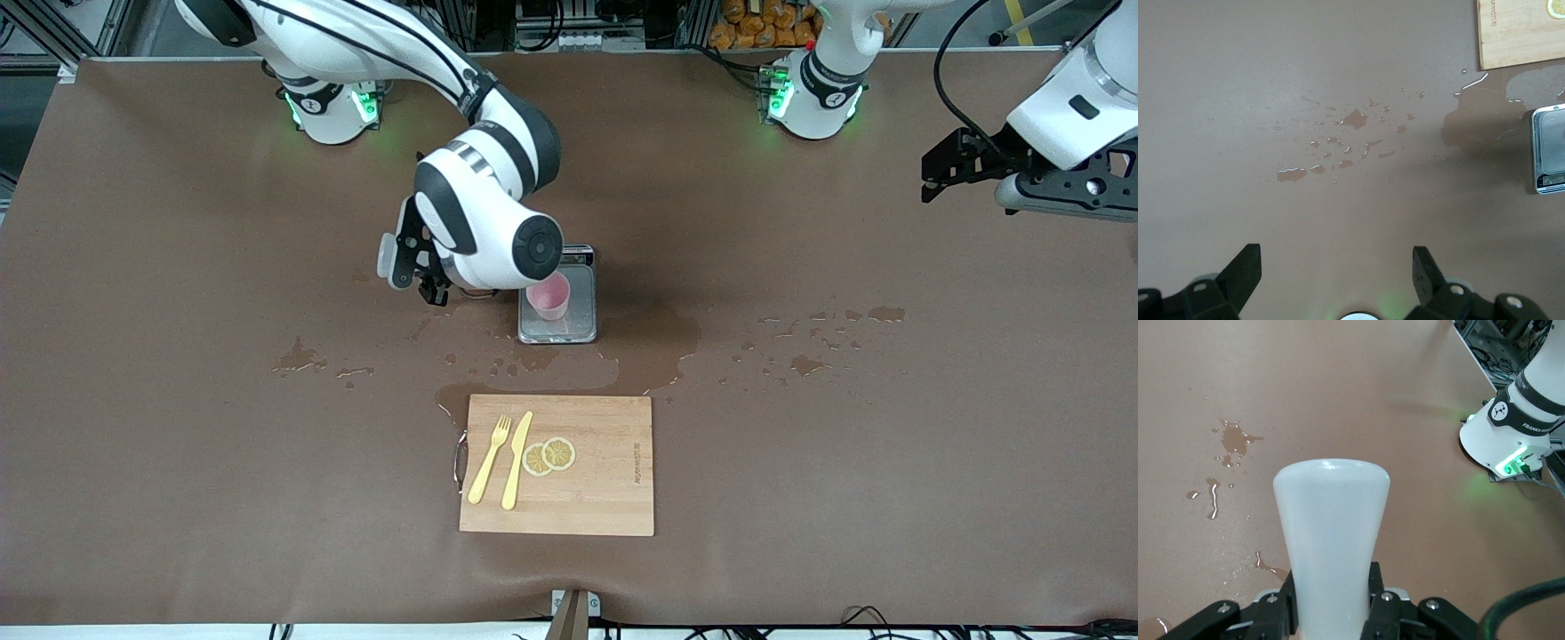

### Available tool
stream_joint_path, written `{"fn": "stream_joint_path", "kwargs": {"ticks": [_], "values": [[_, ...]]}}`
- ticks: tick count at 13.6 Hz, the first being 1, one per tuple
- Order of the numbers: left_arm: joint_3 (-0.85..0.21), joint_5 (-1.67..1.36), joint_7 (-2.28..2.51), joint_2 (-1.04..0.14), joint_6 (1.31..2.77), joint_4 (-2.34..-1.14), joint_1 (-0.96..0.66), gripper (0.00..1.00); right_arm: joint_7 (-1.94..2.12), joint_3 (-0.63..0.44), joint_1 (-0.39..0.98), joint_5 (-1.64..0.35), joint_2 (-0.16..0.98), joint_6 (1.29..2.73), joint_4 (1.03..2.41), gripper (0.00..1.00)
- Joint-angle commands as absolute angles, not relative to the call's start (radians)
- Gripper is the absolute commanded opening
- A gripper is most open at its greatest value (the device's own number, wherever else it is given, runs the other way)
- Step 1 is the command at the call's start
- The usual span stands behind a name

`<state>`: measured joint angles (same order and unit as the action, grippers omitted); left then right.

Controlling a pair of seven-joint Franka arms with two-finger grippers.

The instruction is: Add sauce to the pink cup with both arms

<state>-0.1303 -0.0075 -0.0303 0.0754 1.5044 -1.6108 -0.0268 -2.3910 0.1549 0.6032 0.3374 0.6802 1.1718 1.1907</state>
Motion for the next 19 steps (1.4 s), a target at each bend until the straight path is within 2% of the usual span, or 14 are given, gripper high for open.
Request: {"fn": "stream_joint_path", "kwargs": {"ticks": [1, 3, 7, 15, 19], "values": [[-0.135, 0.02, -0.021, 0.075, 1.506, -1.605, -0.029, 1.0, -2.405, 0.123, 0.653, 0.37, 0.748, 1.117, 1.082, 0.26], [-0.135, 0.018, -0.02, 0.072, 1.506, -1.605, -0.025, 1.0, -2.405, 0.103, 0.67, 0.37, 0.756, 1.12, 1.072, 0.24], [-0.135, 0.02, -0.017, 0.072, 1.506, -1.605, -0.025, 1.0, -2.402, 0.103, 0.667, 0.367, 0.756, 1.123, 1.071, 0.0], [-0.135, 0.02, -0.017, 0.071, 1.506, -1.605, -0.028, 1.0, -2.389, 0.109, 0.647, 0.356, 0.758, 1.134, 1.072, 0.0], [-0.135, 0.018, -0.015, 0.066, 1.506, -1.605, -0.026, 1.0, -2.34, 0.115, 0.546, 0.209, 0.726, 1.195, 1.072, 0.0]]}}
